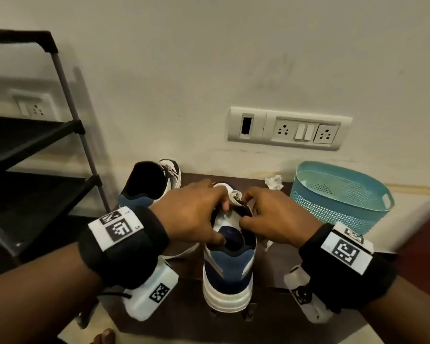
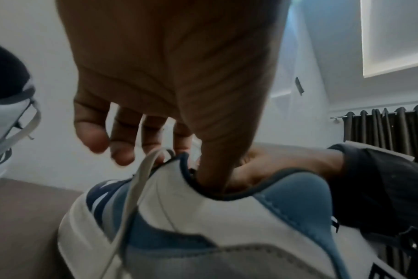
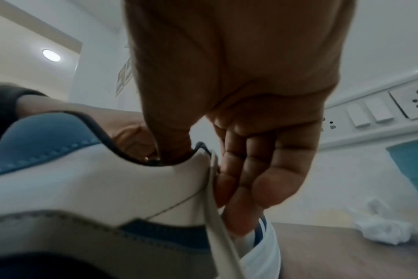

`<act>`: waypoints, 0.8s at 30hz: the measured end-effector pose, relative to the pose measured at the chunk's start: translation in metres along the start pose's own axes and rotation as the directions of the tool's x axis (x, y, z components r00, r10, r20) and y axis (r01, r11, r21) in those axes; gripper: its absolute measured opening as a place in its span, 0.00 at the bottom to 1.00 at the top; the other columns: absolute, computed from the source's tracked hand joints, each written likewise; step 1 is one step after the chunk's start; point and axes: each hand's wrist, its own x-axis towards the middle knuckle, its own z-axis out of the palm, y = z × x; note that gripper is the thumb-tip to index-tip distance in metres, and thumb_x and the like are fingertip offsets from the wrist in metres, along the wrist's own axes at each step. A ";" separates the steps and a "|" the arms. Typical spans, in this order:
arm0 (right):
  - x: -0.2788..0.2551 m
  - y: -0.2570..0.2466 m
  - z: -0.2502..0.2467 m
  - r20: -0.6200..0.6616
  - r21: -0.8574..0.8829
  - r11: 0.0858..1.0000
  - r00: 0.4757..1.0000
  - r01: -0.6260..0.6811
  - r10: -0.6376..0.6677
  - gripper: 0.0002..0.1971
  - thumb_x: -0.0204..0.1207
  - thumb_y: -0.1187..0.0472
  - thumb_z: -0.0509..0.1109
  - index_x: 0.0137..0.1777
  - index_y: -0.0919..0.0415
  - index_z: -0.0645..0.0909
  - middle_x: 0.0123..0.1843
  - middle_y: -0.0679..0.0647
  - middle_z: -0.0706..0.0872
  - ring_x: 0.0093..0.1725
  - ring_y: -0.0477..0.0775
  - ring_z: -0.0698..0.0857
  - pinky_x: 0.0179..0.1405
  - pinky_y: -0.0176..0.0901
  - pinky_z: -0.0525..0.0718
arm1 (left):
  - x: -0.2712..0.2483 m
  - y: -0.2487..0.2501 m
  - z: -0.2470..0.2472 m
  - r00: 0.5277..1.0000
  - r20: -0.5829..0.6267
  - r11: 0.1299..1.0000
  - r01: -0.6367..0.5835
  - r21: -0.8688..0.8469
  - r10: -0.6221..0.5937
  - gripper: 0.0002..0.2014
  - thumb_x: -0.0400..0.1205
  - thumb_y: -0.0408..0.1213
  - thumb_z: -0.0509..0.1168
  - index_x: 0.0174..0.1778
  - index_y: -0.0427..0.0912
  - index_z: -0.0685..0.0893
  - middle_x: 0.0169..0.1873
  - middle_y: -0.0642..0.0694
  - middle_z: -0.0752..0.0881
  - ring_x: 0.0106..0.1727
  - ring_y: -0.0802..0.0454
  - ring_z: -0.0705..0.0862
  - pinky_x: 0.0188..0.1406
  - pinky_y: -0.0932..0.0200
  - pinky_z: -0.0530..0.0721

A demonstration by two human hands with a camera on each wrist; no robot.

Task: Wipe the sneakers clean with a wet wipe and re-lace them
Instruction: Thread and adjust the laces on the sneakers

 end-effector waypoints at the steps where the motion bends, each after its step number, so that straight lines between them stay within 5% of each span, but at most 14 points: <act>1: 0.000 -0.001 -0.002 0.005 -0.012 1.000 1.000 -0.013 0.013 0.20 0.74 0.49 0.74 0.64 0.53 0.78 0.44 0.50 0.86 0.47 0.55 0.87 0.45 0.49 0.85 | 0.003 -0.002 0.000 1.000 0.013 0.999 0.015 -0.029 -0.014 0.26 0.69 0.59 0.76 0.58 0.60 0.73 0.52 0.57 0.77 0.52 0.54 0.79 0.51 0.53 0.81; 3: -0.005 -0.001 -0.006 0.047 0.033 0.998 0.997 -0.060 0.058 0.19 0.75 0.51 0.73 0.63 0.56 0.76 0.42 0.53 0.89 0.41 0.53 0.88 0.42 0.49 0.87 | 0.011 -0.008 -0.004 1.000 0.019 0.996 0.019 -0.084 -0.018 0.25 0.73 0.51 0.77 0.61 0.58 0.72 0.51 0.56 0.80 0.51 0.53 0.80 0.51 0.51 0.82; 6: -0.022 -0.002 -0.013 0.162 0.187 0.972 0.980 -0.143 0.113 0.13 0.78 0.55 0.72 0.56 0.62 0.77 0.28 0.57 0.91 0.23 0.51 0.88 0.24 0.40 0.81 | 0.020 -0.014 -0.007 0.998 -0.014 0.988 0.055 -0.145 -0.057 0.23 0.74 0.44 0.78 0.59 0.58 0.74 0.43 0.55 0.82 0.45 0.54 0.82 0.43 0.55 0.81; 9: -0.041 -0.001 -0.018 0.226 0.176 0.967 0.963 -0.187 0.145 0.26 0.75 0.36 0.75 0.52 0.62 0.84 0.32 0.56 0.93 0.29 0.51 0.92 0.28 0.41 0.84 | 0.021 -0.013 -0.010 0.994 -0.059 0.985 0.081 -0.153 -0.091 0.22 0.73 0.46 0.80 0.57 0.58 0.77 0.49 0.53 0.80 0.46 0.56 0.80 0.43 0.60 0.78; 11: -0.045 0.007 -0.018 0.150 -0.012 0.990 0.979 -0.139 0.139 0.36 0.64 0.22 0.72 0.49 0.57 0.87 0.37 0.52 0.93 0.37 0.51 0.91 0.38 0.47 0.89 | 0.016 -0.010 -0.018 0.982 -0.145 0.981 0.097 -0.170 -0.123 0.19 0.74 0.50 0.78 0.57 0.59 0.78 0.55 0.51 0.78 0.53 0.54 0.82 0.51 0.59 0.81; 13: -0.044 0.018 -0.023 0.035 -0.083 0.994 0.997 -0.070 0.073 0.37 0.58 0.20 0.75 0.54 0.51 0.85 0.46 0.47 0.90 0.47 0.51 0.88 0.47 0.49 0.87 | 0.008 -0.001 -0.030 0.964 -0.194 0.944 0.114 -0.309 -0.180 0.13 0.77 0.49 0.76 0.53 0.54 0.82 0.51 0.50 0.83 0.47 0.58 0.86 0.43 0.65 0.81; 15: -0.035 0.032 -0.028 0.038 -0.035 0.999 0.999 0.040 -0.039 0.42 0.57 0.26 0.81 0.69 0.47 0.79 0.61 0.44 0.87 0.58 0.50 0.85 0.57 0.45 0.83 | 0.001 0.011 -0.044 0.963 0.009 0.731 0.211 -0.649 -0.270 0.09 0.81 0.41 0.75 0.52 0.42 0.85 0.43 0.44 0.89 0.37 0.56 0.89 0.36 0.64 0.88; 16: -0.027 0.039 -0.030 0.057 -0.016 0.994 0.993 0.104 -0.103 0.48 0.57 0.30 0.84 0.77 0.47 0.74 0.69 0.45 0.84 0.65 0.50 0.82 0.62 0.42 0.79 | -0.001 0.015 -0.052 0.941 0.196 0.553 0.321 -0.769 -0.275 0.10 0.82 0.38 0.73 0.55 0.37 0.85 0.44 0.39 0.91 0.41 0.50 0.91 0.40 0.60 0.91; 18: -0.009 0.049 -0.027 0.096 0.005 0.983 0.979 0.182 -0.182 0.60 0.54 0.37 0.89 0.86 0.47 0.63 0.81 0.47 0.76 0.75 0.50 0.77 0.70 0.39 0.73 | -0.002 0.021 -0.067 0.825 0.520 0.278 0.565 -0.777 -0.224 0.21 0.79 0.40 0.71 0.64 0.31 0.83 0.56 0.32 0.90 0.58 0.37 0.91 0.59 0.49 0.90; 21: 0.017 0.053 -0.013 0.224 -0.010 0.976 0.952 0.216 -0.209 0.70 0.49 0.46 0.94 0.89 0.48 0.54 0.85 0.48 0.70 0.82 0.53 0.71 0.80 0.44 0.70 | 0.005 0.031 -0.077 0.663 0.739 0.142 0.748 -0.649 -0.118 0.37 0.78 0.47 0.73 0.74 0.23 0.73 0.69 0.21 0.81 0.73 0.25 0.79 0.78 0.38 0.75; 24: 0.031 0.052 -0.001 0.280 -0.040 0.975 0.939 0.219 -0.199 0.68 0.50 0.50 0.94 0.88 0.46 0.55 0.82 0.50 0.74 0.80 0.57 0.75 0.79 0.52 0.75 | 0.014 0.045 -0.070 0.580 0.803 0.136 0.814 -0.564 -0.136 0.39 0.75 0.49 0.71 0.70 0.18 0.72 0.67 0.18 0.79 0.71 0.25 0.78 0.80 0.40 0.71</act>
